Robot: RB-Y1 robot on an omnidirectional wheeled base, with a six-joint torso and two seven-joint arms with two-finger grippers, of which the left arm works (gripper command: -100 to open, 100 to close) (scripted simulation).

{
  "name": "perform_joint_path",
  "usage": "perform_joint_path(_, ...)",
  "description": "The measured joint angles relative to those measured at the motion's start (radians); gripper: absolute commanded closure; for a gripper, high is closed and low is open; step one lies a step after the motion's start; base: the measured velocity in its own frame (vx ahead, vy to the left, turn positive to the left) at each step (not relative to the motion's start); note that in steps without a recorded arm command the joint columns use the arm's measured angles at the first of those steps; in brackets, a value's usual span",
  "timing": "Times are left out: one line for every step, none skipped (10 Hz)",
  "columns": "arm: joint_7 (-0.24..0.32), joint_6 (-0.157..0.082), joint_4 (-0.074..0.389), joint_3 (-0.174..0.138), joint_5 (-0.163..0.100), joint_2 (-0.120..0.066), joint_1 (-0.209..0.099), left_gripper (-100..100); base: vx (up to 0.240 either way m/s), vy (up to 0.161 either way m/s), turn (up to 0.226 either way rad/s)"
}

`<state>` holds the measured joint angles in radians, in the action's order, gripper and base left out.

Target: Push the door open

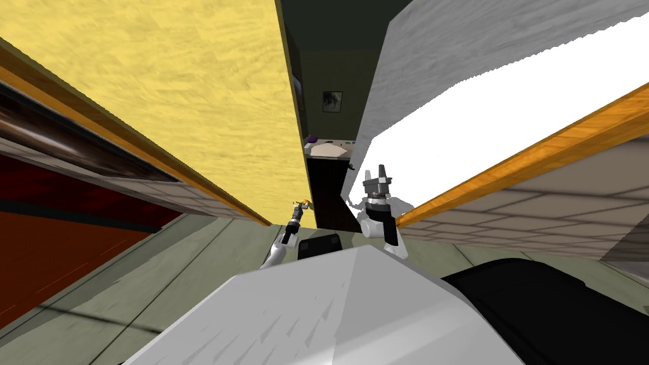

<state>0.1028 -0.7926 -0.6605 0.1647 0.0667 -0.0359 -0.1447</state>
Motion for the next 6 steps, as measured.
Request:
perform_joint_path(-0.002, 0.0, 0.006, -0.004, -0.002, -0.003, 0.002, 100, 0.155, -0.089, 0.045)
perform_joint_path(-0.004, 0.007, 0.006, -0.008, -0.005, -0.007, 0.007, 100, 0.18, -0.086, 0.037)
perform_joint_path(-0.009, 0.009, 0.011, -0.015, -0.008, -0.008, 0.007, 100, 0.177, -0.102, 0.034)
perform_joint_path(-0.013, 0.022, -0.018, -0.019, -0.01, -0.012, 0.023, 100, 0.166, -0.081, 0.038)
perform_joint_path(-0.015, 0.028, -0.034, -0.024, -0.013, -0.017, 0.03, 100, 0.109, -0.045, 0.014)
perform_joint_path(-0.016, 0.019, -0.017, -0.031, -0.017, -0.018, 0.015, 100, 0.12, -0.081, 0.048)
